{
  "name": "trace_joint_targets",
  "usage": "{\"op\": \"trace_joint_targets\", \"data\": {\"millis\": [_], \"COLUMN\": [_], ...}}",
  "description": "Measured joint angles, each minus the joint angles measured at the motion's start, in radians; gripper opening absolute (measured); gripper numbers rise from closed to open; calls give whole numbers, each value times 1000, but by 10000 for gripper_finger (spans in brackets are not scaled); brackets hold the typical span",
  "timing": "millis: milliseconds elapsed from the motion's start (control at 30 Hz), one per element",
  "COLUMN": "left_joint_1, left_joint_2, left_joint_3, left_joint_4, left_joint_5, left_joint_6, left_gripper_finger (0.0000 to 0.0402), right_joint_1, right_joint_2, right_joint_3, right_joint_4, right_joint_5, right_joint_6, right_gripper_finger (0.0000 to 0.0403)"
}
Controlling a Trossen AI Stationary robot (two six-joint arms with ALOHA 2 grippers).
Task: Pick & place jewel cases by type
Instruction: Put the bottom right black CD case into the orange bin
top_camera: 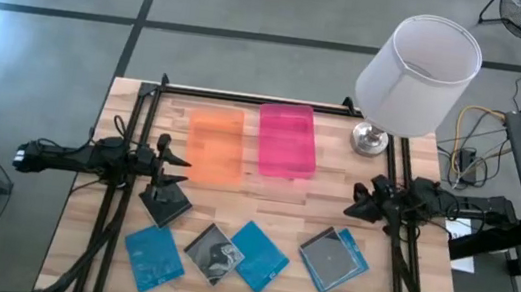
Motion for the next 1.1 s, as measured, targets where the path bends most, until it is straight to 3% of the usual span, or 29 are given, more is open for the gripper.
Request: {"op": "trace_joint_targets", "data": {"millis": [400,567,767,933,1000,1100], "left_joint_1": [0,1,3,3,2,1], "left_joint_2": [0,0,0,0,7,10], "left_joint_3": [0,0,0,1,1,1], "left_joint_4": [0,0,27,33,69,233], "left_joint_5": [0,-13,-223,-250,-231,-169], "left_joint_6": [0,42,180,151,5,-586], "left_gripper_finger": [162,162,162,162,162,162], "right_joint_1": [1,1,22,23,23,23], "right_joint_2": [10,47,130,204,246,312], "right_joint_3": [0,1,0,0,0,0], "right_joint_4": [45,123,175,342,434,515], "right_joint_5": [367,423,425,391,362,345], "right_joint_6": [333,481,551,572,556,554], "right_gripper_finger": [9,9,9,9,9,9]}}
